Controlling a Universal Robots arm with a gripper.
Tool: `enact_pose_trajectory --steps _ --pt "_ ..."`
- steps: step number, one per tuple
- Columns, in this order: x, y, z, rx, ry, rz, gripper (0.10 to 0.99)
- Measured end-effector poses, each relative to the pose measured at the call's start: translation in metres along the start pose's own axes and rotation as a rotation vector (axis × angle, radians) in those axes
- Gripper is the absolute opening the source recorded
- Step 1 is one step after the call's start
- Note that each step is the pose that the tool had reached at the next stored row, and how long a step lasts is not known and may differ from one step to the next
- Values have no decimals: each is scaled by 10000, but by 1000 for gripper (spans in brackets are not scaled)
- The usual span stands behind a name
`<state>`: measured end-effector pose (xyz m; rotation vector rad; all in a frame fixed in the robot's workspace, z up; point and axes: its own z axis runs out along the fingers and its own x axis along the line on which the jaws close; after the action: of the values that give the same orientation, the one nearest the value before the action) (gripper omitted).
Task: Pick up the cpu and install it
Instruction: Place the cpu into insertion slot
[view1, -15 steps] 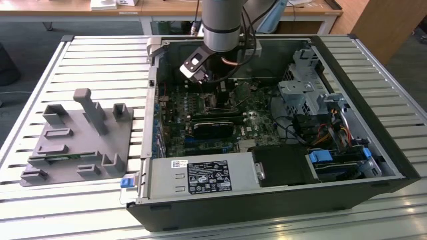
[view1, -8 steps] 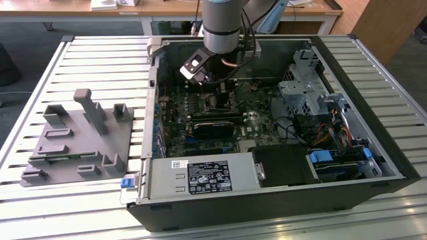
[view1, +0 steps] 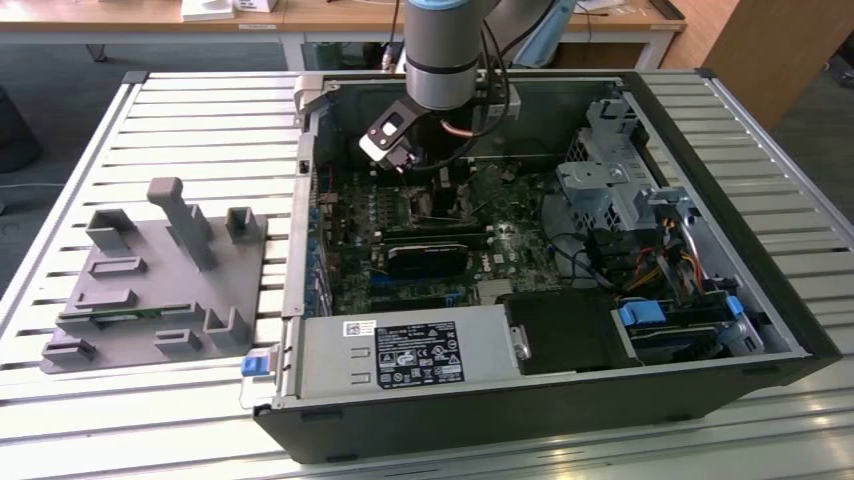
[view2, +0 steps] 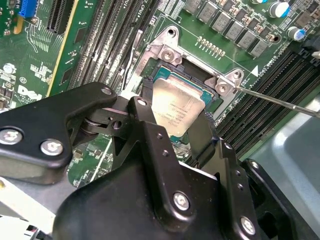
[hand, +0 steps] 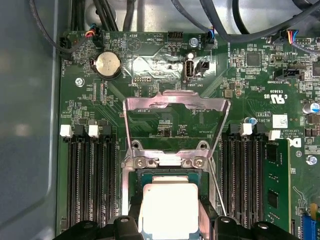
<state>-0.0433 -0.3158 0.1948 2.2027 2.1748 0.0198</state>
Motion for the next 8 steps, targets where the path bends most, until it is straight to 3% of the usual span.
enact_pose_trajectory --steps 8 --pt "1 0 3 -3 6 0 525"
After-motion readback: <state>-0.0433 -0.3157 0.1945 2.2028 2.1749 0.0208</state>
